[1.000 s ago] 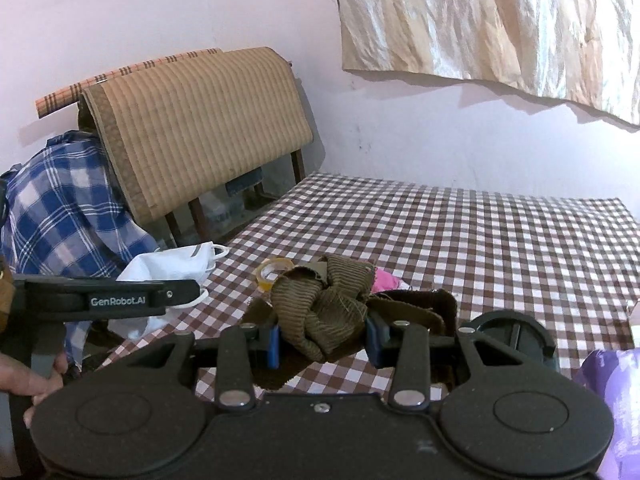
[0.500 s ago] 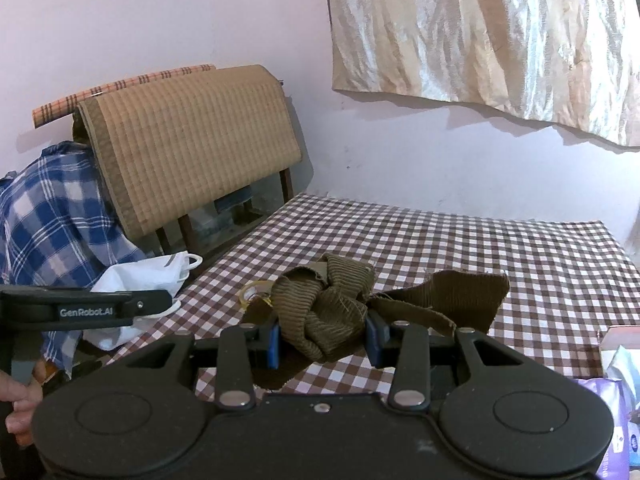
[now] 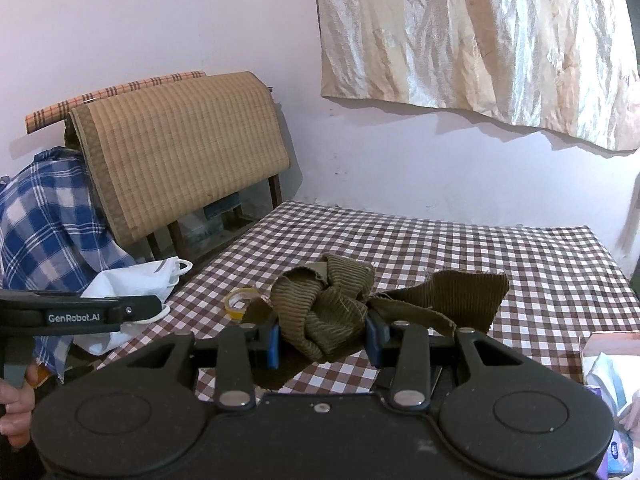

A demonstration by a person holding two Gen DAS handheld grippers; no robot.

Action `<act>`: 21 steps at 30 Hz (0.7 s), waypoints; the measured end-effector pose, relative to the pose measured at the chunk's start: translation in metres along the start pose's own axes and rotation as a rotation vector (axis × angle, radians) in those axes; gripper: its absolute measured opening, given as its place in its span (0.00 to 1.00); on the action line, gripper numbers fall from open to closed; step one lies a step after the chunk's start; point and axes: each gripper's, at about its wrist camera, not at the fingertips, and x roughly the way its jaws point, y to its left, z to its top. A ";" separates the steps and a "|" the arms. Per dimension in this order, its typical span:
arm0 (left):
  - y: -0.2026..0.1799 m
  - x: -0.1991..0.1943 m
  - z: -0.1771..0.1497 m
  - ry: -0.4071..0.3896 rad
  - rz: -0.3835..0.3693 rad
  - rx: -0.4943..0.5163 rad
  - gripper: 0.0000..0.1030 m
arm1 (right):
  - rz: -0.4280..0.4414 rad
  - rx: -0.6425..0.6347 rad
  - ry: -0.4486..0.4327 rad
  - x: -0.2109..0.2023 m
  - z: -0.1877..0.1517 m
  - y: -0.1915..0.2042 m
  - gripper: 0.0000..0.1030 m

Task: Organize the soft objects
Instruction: 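Carry the white mask and olive-green cloth over the pink-rimmed box with both grippers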

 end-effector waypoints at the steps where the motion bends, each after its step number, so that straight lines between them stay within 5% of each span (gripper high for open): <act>1: -0.001 -0.001 0.000 -0.001 -0.002 0.002 0.58 | -0.003 -0.001 -0.002 0.000 0.001 0.001 0.46; 21: -0.016 0.000 0.003 -0.006 -0.053 0.021 0.58 | -0.059 0.017 -0.027 -0.010 0.009 -0.017 0.46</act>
